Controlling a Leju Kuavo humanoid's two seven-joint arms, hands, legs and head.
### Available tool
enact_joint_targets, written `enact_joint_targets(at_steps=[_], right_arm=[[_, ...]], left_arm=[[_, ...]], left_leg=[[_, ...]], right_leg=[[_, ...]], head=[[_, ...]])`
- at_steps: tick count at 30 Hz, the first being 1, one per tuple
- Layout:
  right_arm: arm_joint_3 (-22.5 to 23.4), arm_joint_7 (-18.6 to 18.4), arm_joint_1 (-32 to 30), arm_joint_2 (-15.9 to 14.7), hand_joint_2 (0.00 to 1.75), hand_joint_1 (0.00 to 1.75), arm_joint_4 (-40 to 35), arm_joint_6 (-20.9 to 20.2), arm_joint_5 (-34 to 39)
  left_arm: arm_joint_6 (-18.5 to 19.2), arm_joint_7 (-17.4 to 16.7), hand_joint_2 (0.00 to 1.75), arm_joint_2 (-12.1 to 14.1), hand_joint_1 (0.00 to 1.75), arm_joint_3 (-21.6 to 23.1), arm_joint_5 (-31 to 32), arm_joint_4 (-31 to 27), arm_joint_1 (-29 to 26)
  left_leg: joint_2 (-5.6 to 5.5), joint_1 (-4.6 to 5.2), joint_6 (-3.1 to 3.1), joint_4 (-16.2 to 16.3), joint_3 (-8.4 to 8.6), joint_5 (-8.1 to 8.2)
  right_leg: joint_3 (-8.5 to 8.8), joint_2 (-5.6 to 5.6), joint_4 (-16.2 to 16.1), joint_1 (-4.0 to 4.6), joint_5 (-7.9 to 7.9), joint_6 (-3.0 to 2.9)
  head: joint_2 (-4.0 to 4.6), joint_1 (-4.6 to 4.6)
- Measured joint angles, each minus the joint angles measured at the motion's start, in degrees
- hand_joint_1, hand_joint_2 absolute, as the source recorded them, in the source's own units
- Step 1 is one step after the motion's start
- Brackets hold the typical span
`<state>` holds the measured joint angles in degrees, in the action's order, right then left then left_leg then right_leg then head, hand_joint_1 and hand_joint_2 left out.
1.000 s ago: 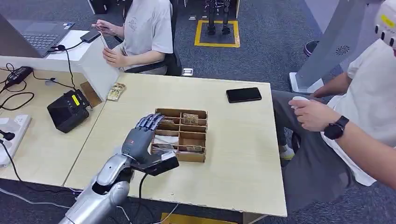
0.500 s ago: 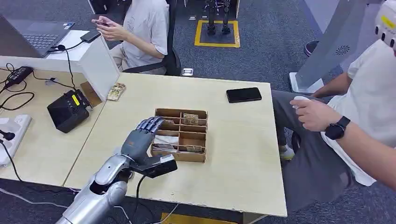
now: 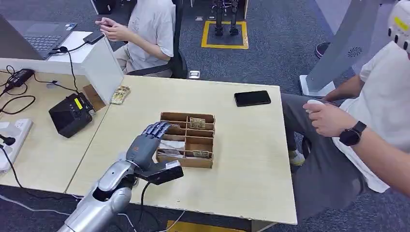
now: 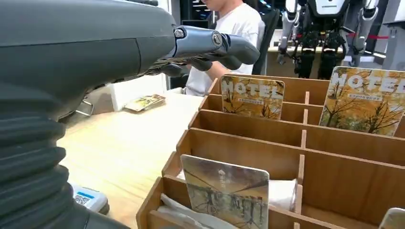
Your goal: Pass the card to the sensor for recognition and then transmit it.
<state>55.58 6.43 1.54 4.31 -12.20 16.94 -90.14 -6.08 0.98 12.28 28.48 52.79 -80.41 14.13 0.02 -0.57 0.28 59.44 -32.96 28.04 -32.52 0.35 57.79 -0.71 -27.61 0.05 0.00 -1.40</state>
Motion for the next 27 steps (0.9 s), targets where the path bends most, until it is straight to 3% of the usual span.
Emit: enact_joint_targets(at_steps=[27], right_arm=[[0.0, 0.0, 0.0, 0.0, 0.00, 0.00, 0.0, 0.0, 0.0]], left_arm=[[0.7, 0.6, 1.75, 1.8, 0.00, 0.0, -0.7, -0.1, -1.1]], left_leg=[[0.00, 0.00, 0.00, 0.0, 0.00, 0.00]], right_leg=[[0.00, 0.00, 0.0, 0.00, 0.00, 0.00]], head=[[0.00, 0.00]])
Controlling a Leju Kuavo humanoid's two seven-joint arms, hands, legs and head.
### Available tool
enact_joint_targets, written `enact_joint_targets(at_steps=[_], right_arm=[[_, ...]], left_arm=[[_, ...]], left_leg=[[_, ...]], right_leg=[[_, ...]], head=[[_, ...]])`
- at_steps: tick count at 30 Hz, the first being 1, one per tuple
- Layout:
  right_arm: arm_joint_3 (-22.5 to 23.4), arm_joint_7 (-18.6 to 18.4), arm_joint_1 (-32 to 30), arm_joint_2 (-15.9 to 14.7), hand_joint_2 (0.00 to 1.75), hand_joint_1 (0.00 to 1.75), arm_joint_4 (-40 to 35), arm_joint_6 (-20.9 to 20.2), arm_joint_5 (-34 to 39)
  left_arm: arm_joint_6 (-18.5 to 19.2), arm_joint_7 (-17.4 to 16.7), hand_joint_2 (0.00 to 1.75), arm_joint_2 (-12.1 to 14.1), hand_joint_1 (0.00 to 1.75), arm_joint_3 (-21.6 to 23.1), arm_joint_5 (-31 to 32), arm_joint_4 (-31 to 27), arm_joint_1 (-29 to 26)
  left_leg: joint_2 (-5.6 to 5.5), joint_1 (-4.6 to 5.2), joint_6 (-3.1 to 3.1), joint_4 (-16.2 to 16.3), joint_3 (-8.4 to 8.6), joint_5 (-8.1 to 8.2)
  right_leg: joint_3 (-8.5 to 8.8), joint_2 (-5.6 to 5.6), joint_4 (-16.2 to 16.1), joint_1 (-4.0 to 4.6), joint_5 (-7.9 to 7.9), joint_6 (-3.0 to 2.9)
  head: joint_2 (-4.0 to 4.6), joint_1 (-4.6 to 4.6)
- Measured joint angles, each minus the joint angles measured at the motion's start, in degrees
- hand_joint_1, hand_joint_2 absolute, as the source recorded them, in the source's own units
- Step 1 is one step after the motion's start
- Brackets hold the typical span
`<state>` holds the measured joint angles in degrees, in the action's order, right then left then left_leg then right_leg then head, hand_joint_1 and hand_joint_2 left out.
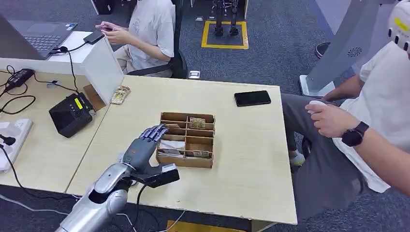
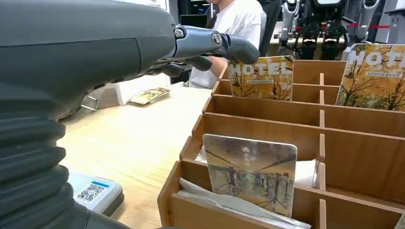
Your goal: Pass the card to the sensor for recognition and then transmit it.
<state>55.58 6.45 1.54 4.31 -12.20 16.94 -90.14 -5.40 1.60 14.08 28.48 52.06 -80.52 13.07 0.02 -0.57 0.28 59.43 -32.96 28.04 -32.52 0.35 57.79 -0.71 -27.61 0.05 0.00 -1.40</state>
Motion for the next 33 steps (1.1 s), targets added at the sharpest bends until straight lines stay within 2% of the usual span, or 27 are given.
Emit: enact_joint_targets(at_steps=[23, 33], right_arm=[[0.0, 0.0, 0.0, 0.0, 0.00, 0.00, 0.0, 0.0, 0.0], [0.0, -0.1, 0.0, 0.0, 0.00, 0.00, 0.0, 0.0, 0.0]], left_arm=[[0.2, 0.3, 1.75, 0.0, 0.00, 0.0, -0.5, 0.0, 0.0], [0.0, 0.5, 1.75, 0.0, 0.00, 0.0, -2.0, -2.3, -0.1]], left_leg=[[0.00, 0.00, 0.00, 0.0, 0.00, 0.00], [0.00, 0.00, 0.00, 0.0, 0.00, 0.00]], right_leg=[[0.00, 0.00, 0.0, 0.00, 0.00, 0.00], [0.00, 0.00, 0.0, 0.00, 0.00, 0.00]], head=[[0.00, 0.00], [0.00, 0.00]])
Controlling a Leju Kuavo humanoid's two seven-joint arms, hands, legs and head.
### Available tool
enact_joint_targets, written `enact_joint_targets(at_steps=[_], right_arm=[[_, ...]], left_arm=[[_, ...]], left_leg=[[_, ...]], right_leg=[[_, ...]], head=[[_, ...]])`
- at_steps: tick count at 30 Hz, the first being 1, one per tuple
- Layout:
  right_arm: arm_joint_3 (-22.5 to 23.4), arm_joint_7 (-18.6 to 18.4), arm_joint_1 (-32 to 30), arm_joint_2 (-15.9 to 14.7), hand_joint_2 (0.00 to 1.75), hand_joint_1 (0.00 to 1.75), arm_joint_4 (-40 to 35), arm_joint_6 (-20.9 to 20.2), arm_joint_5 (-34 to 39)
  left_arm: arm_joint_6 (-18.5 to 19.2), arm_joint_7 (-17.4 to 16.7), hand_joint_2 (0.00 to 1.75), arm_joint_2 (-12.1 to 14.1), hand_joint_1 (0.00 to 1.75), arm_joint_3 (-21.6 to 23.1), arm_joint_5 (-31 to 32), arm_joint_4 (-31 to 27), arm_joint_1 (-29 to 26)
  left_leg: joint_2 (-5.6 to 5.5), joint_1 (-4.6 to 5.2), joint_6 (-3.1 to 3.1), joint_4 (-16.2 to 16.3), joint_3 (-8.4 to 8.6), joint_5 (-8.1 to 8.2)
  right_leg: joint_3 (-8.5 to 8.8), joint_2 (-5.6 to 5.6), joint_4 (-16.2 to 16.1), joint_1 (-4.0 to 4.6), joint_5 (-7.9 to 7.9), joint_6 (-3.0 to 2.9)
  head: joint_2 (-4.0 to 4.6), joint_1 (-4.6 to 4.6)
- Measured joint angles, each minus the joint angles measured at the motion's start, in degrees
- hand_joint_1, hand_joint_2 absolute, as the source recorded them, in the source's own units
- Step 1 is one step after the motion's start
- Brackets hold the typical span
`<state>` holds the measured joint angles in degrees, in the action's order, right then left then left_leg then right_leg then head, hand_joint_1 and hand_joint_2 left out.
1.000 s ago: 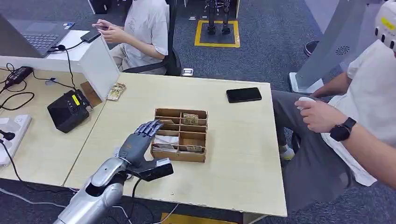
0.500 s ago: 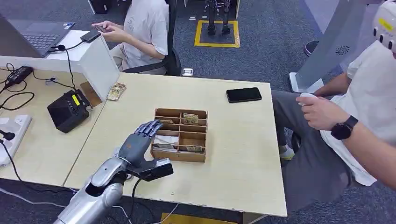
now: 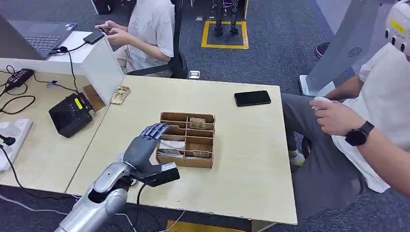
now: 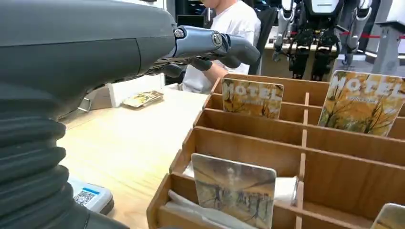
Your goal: Pass the card to the sensor for recognition and then transmit it.
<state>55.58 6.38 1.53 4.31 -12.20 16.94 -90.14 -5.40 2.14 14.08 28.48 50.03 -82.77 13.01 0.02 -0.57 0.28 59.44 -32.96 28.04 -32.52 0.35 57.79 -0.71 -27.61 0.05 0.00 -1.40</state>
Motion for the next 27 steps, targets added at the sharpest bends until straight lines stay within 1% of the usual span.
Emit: enact_joint_targets(at_steps=[10, 27], right_arm=[[0.0, 0.0, 0.0, 0.0, 0.00, 0.00, 0.0, 0.0, 0.0], [0.0, 0.0, -0.1, 0.0, 0.00, 0.00, 0.0, 0.0, 0.0]], left_arm=[[0.0, 0.1, 1.75, 0.0, 0.00, 0.0, -0.3, -1.9, -1.3], [0.0, 0.5, 1.75, 0.1, 0.00, 0.0, -0.3, -2.1, -2.6]], left_leg=[[0.00, 0.00, 0.00, 0.0, 0.00, 0.00], [0.00, 0.00, 0.00, 0.0, 0.00, 0.00]], right_leg=[[0.00, 0.00, 0.0, 0.00, 0.00, 0.00], [0.00, 0.00, 0.0, 0.00, 0.00, 0.00]], head=[[0.00, 0.00], [0.00, 0.00]])
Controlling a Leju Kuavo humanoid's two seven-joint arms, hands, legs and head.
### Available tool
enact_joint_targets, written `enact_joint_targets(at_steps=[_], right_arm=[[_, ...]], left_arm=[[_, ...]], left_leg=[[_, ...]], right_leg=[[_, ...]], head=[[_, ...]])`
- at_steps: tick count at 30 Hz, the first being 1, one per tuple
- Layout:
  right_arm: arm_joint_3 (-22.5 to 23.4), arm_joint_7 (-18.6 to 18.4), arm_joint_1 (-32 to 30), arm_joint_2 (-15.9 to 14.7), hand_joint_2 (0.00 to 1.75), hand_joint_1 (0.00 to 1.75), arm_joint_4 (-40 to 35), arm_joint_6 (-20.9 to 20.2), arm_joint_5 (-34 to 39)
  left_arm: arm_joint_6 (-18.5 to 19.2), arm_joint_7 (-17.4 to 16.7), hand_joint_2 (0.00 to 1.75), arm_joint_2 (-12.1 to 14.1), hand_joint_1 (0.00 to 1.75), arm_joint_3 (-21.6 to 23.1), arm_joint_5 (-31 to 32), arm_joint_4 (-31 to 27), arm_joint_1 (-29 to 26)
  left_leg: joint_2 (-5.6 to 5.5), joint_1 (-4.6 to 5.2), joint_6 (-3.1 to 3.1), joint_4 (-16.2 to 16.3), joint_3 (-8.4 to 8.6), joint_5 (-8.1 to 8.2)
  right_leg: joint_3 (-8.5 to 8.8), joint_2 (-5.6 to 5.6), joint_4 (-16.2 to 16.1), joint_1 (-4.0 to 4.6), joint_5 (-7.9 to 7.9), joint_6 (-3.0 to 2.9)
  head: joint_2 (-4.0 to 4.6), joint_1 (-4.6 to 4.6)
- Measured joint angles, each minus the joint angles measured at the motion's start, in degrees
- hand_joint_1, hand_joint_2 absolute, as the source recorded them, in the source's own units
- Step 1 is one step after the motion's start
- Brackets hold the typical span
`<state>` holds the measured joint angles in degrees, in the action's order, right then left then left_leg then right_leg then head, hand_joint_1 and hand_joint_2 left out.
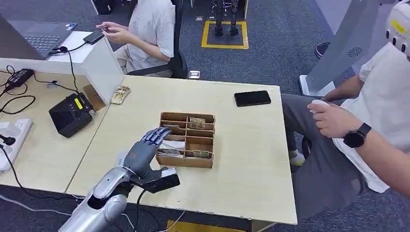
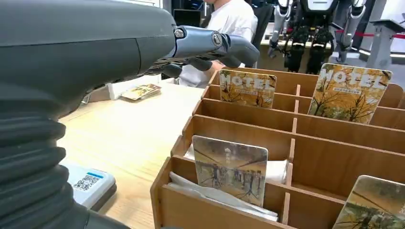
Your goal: Pass the card to the sensor for recognition and then transmit it.
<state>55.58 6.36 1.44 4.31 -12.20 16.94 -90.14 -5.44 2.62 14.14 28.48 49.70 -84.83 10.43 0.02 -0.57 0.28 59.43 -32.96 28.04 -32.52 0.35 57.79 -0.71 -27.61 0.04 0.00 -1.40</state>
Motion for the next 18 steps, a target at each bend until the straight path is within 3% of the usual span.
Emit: enact_joint_targets(at_steps=[18], right_arm=[[0.0, 0.0, 0.0, 0.0, 0.00, 0.00, 0.0, 0.0, 0.0]], left_arm=[[-0.9, -0.9, 1.75, 0.0, 0.00, 0.0, 1.4, 0.1, 0.0]], left_leg=[[0.00, 0.00, 0.00, 0.0, 0.00, 0.00]], right_leg=[[0.00, 0.00, 0.0, 0.00, 0.00, 0.00]], head=[[0.00, 0.00]])
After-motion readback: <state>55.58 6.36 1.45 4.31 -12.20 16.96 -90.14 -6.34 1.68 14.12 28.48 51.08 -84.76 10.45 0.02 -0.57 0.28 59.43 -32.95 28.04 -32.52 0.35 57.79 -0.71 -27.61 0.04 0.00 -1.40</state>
